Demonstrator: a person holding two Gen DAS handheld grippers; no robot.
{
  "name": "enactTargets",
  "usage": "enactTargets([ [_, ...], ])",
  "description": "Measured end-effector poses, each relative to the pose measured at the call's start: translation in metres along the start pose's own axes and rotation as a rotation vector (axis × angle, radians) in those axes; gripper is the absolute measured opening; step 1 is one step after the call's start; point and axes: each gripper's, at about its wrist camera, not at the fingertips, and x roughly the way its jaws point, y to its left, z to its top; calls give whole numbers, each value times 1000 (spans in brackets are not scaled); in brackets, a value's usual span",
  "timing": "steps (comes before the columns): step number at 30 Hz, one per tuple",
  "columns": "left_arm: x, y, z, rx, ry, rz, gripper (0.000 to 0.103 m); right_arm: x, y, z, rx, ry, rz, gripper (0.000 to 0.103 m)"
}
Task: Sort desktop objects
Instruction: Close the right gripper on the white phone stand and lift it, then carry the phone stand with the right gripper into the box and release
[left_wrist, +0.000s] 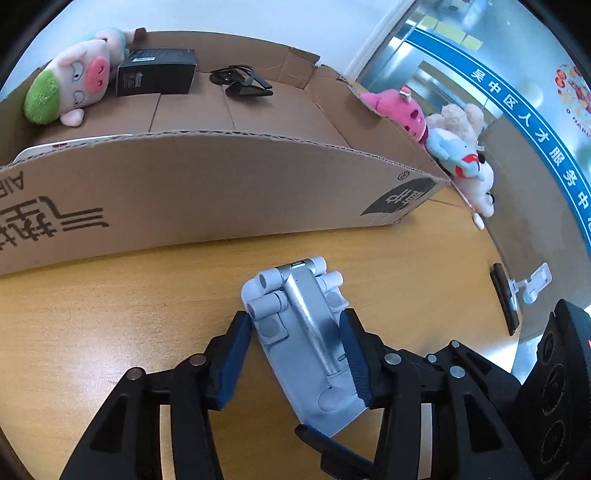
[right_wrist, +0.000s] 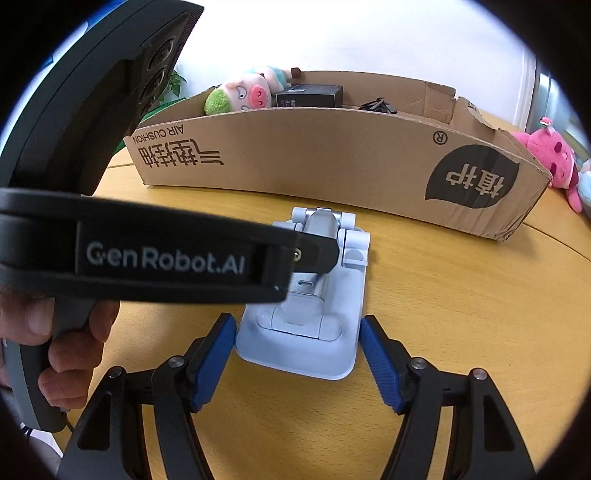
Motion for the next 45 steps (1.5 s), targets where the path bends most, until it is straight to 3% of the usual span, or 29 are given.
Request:
enactTargets([
  [13,-38,-18,6,44,-83,18,41,-24,0,13,39,-50,18,68],
  [23,-96,-47,20,87,-213,3,41,-78,12,32,22,-168,-9,68],
  [34,-137,-46,108,149,-350,35,41,-95,7,118,-19,-301,-52,68],
  [41,-115,10,174,85,-291,17,41,-50,-1,182,-34,-275,-37,68],
  [45,-82,48,205,38,-204,19,40,-9,-9,211,-13,-208,-15,68],
])
